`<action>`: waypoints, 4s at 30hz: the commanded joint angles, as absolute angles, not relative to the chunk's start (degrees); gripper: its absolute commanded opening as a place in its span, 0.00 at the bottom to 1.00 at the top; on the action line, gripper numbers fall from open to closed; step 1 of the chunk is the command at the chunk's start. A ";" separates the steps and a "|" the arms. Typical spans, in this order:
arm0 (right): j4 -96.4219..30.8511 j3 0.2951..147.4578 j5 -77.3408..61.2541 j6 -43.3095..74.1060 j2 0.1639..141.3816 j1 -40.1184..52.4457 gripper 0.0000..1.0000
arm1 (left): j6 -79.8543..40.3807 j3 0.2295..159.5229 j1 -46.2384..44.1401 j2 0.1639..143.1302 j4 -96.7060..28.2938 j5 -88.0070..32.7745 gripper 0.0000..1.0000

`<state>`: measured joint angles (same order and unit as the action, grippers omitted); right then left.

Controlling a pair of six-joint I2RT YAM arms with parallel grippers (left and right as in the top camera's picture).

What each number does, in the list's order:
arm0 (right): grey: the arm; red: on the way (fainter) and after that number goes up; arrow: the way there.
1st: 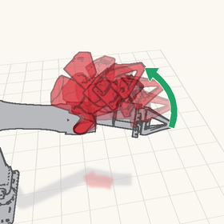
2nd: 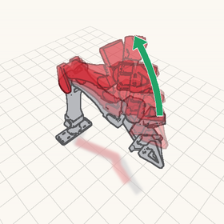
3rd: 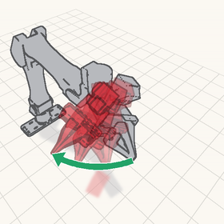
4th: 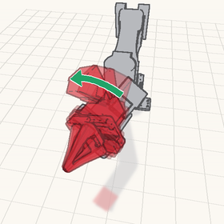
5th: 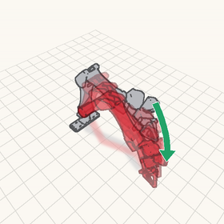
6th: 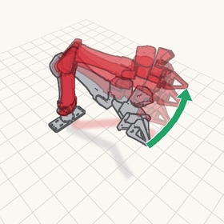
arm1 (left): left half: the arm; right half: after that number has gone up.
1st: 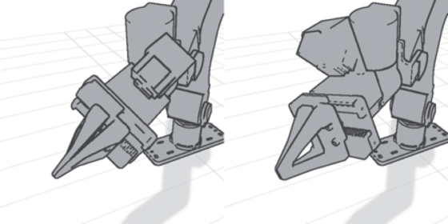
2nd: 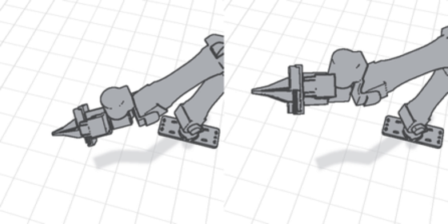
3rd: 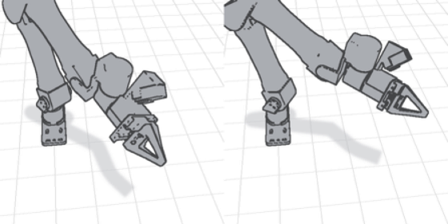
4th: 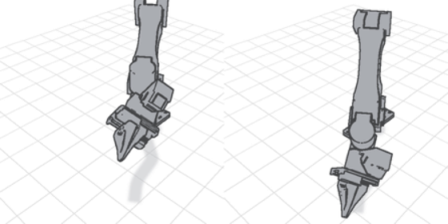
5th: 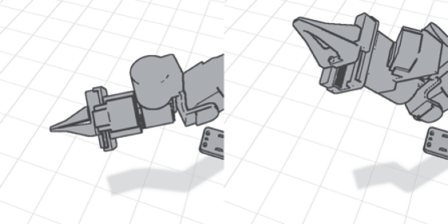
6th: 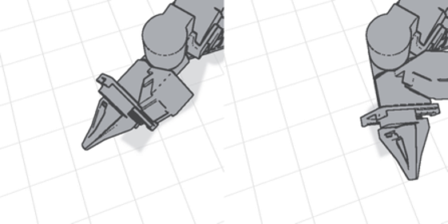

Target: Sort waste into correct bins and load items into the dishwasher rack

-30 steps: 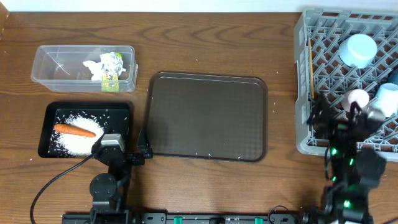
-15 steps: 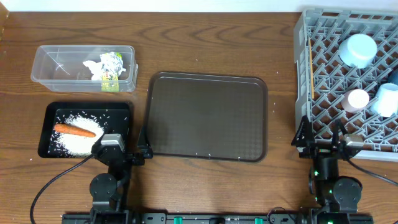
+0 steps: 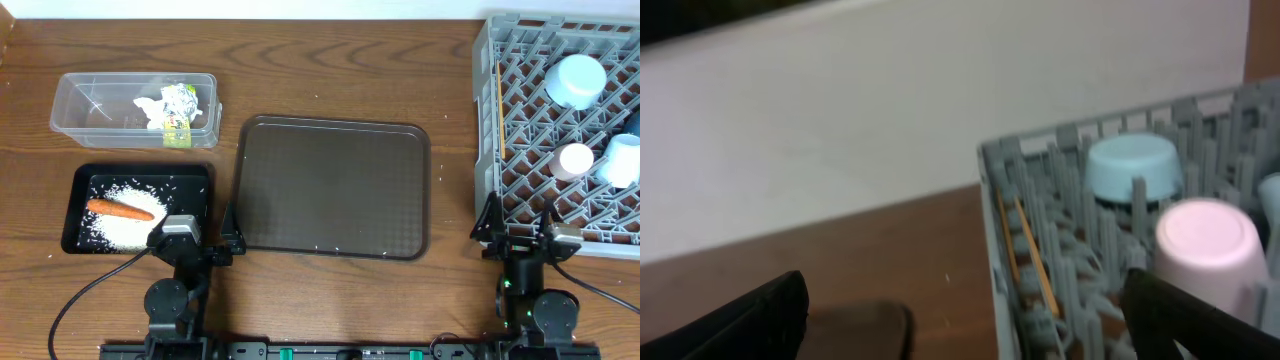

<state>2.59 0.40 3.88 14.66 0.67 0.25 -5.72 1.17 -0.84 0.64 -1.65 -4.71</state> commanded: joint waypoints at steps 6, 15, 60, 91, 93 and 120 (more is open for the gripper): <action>-3.84 0.32 5.15 6.94 0.25 0.71 0.99 | -4.93 0.23 -0.60 0.27 -3.62 -5.30 1.00; -2.98 0.32 5.17 6.79 0.25 0.82 0.99 | -4.93 0.23 -0.60 0.27 -3.64 -5.30 1.00; -3.88 0.32 4.49 3.09 0.27 0.82 0.99 | -4.93 0.23 -0.60 0.27 -3.64 -5.30 1.00; -3.88 0.32 4.49 3.09 0.27 0.82 0.99 | -4.93 0.23 -0.60 0.27 -3.64 -5.28 1.00; -3.90 0.32 4.49 3.09 0.27 0.82 0.99 | -4.93 0.23 -0.60 0.27 -3.64 -5.30 0.99; -3.88 0.32 4.49 3.09 0.27 0.82 0.99 | -4.93 0.23 -0.60 0.27 -3.64 -5.30 0.99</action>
